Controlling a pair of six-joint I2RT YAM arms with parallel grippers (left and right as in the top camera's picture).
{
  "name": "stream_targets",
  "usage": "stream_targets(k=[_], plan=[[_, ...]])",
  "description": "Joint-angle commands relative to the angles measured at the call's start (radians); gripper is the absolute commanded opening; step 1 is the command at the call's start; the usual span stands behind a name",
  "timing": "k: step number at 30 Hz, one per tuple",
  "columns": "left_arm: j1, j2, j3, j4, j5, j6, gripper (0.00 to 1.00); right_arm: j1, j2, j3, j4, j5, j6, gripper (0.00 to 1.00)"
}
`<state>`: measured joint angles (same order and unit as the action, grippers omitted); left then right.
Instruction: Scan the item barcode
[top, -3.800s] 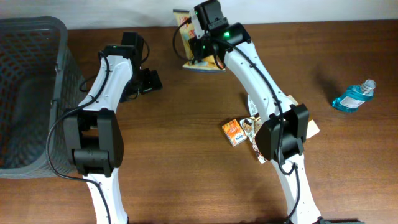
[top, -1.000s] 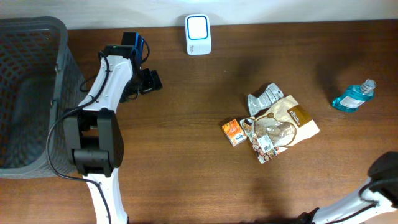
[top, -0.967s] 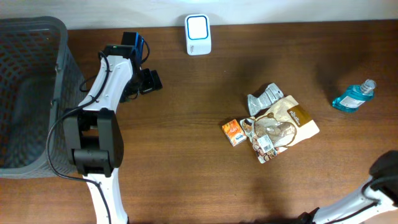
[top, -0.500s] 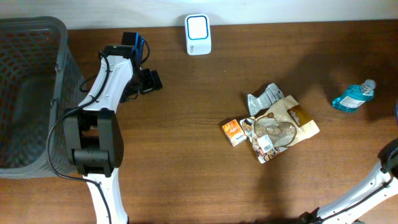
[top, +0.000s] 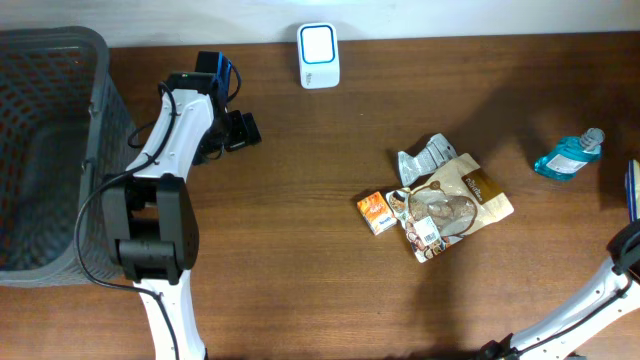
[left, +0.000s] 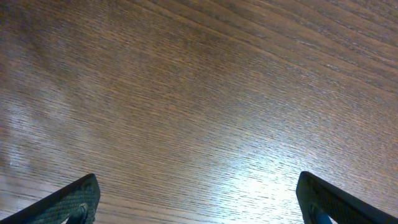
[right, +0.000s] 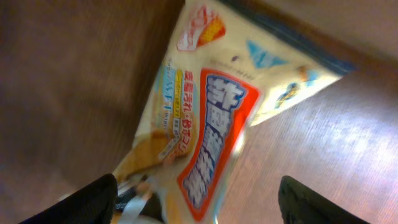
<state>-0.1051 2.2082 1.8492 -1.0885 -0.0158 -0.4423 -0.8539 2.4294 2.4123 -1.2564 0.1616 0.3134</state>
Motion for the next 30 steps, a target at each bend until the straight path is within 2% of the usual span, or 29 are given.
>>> stream_targets(k=[1,4,9,12,15,17,19,21,23,27,30], plan=[[0.000,-0.030,-0.006,-0.001,-0.007,0.002,0.99,0.005,-0.169,0.183,-0.037,-0.023,-0.010,0.98],[0.000,-0.030,-0.006,-0.001,-0.007,0.002,0.99,0.010,-0.250,0.266,-0.032,-0.196,-0.009,0.99],[0.000,-0.030,-0.006,-0.001,-0.007,0.002,0.99,0.057,-0.369,0.310,0.050,-0.684,0.073,0.99],[0.000,-0.030,-0.006,-0.002,-0.007,0.002,0.99,0.135,-0.393,0.310,0.058,-0.768,0.073,0.99],[0.000,-0.030,-0.006,-0.001,-0.007,0.002,0.99,0.246,-0.394,0.307,0.011,-0.747,0.024,0.99],[0.000,-0.030,-0.006,-0.001,-0.007,0.002,0.99,0.316,-0.386,0.306,-0.053,-0.661,-0.092,0.99],[0.000,-0.030,-0.006,-0.001,-0.007,0.002,0.99,0.375,-0.370,0.300,-0.129,-0.484,-0.161,0.99],[0.000,-0.030,-0.006,-0.001,-0.007,0.002,0.99,0.420,-0.349,0.272,-0.193,-0.265,-0.168,0.98],[0.000,-0.030,-0.006,-0.001,-0.007,0.002,0.99,0.439,-0.337,0.238,-0.227,-0.156,-0.168,0.99],[0.000,-0.030,-0.006,-0.001,-0.007,0.002,0.99,0.448,-0.320,0.122,-0.249,-0.123,-0.167,0.99],[0.000,-0.030,-0.006,-0.001,-0.007,0.002,0.99,0.447,-0.303,-0.011,-0.172,-0.122,-0.174,0.99]])
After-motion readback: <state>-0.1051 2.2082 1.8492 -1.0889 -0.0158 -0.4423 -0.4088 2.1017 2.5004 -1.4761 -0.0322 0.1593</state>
